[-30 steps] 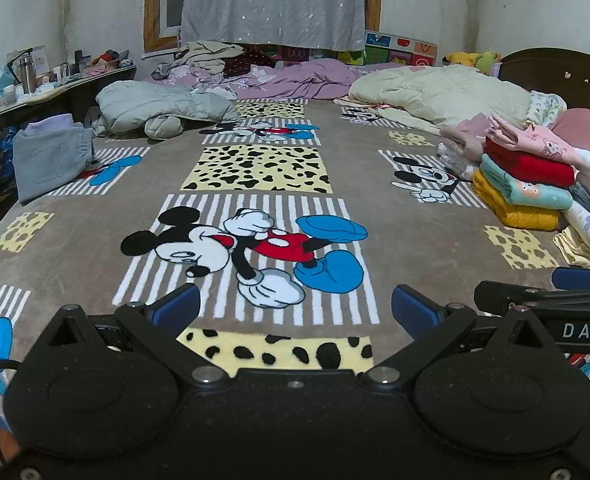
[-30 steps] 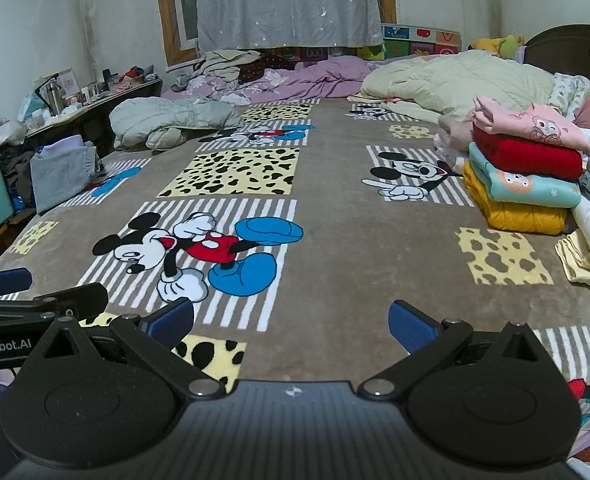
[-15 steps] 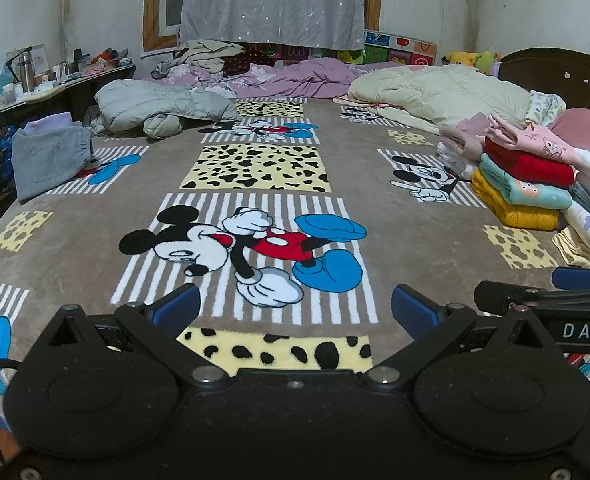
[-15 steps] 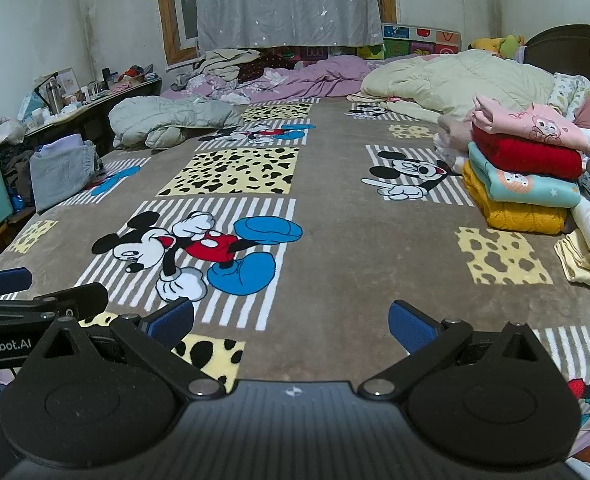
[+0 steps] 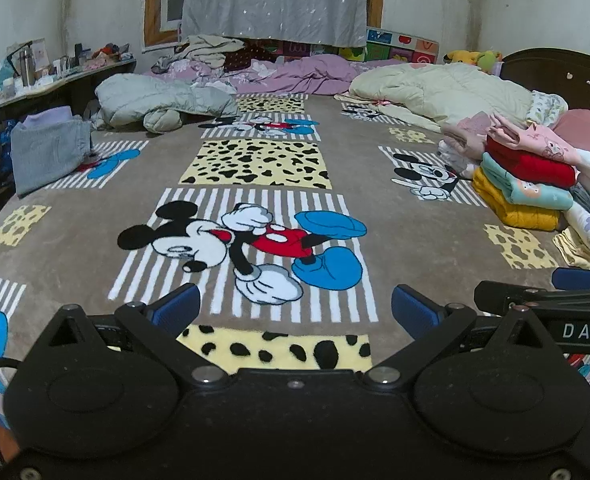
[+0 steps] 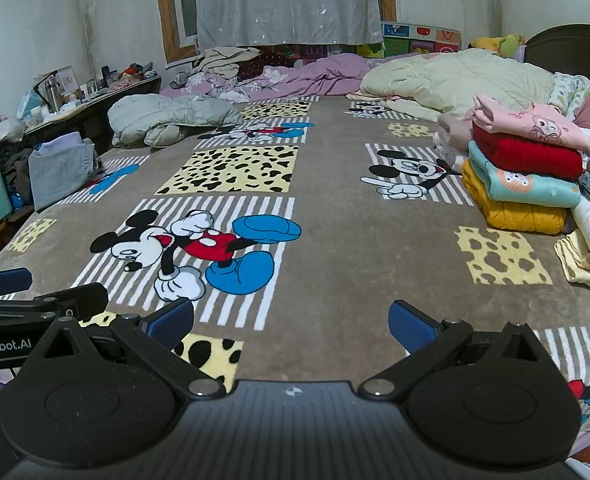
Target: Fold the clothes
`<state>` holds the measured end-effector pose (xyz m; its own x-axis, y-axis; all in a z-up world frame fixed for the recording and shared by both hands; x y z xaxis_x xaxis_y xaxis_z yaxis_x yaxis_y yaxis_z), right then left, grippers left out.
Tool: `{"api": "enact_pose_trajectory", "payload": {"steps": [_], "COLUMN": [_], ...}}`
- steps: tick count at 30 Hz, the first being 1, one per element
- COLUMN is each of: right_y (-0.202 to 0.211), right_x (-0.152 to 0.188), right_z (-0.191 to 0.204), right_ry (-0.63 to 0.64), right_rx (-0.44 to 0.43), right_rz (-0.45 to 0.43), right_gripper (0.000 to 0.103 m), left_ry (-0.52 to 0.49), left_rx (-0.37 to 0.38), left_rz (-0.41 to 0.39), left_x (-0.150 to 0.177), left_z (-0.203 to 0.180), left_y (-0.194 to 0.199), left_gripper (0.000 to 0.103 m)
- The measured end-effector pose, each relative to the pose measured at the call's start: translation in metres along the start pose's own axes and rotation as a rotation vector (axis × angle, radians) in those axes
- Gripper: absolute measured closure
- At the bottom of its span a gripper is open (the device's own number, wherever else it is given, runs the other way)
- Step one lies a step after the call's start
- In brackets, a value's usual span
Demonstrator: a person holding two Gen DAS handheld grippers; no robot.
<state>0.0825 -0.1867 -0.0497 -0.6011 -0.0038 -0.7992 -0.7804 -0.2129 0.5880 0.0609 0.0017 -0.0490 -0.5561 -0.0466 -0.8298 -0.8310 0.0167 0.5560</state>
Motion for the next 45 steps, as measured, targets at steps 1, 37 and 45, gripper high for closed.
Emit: {"api": "enact_pose_trajectory", "payload": {"steps": [1, 37, 45], "right_y": [-0.001, -0.256, -0.324], "right_x": [0.000, -0.103, -0.096], "right_z": [0.000, 0.126, 0.147], "right_ry": [0.000, 0.075, -0.078], "right_rx": [0.000, -0.359, -0.484], "right_rz": [0.001, -0.182, -0.115], "right_gripper": [0.000, 0.000, 0.000], "left_ry": [0.003, 0.628, 0.579], "left_rx": [0.000, -0.375, -0.465], "left_rz": [0.004, -0.396, -0.369], "left_x": [0.001, -0.146, -0.162], "left_z": [0.001, 0.408, 0.454], "left_y": [-0.001, -0.165, -0.266], "left_gripper": [0.000, 0.000, 0.000]}}
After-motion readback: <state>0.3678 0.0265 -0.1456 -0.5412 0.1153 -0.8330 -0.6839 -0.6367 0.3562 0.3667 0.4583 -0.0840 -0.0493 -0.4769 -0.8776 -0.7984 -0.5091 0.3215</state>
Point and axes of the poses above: each gripper's, at about its wrist camera, not at the fingertips, and y roughly against the way its jaws point, z to its left, x to its underside, the point moved 7 cm from there along -y, roughly the way its jaws point
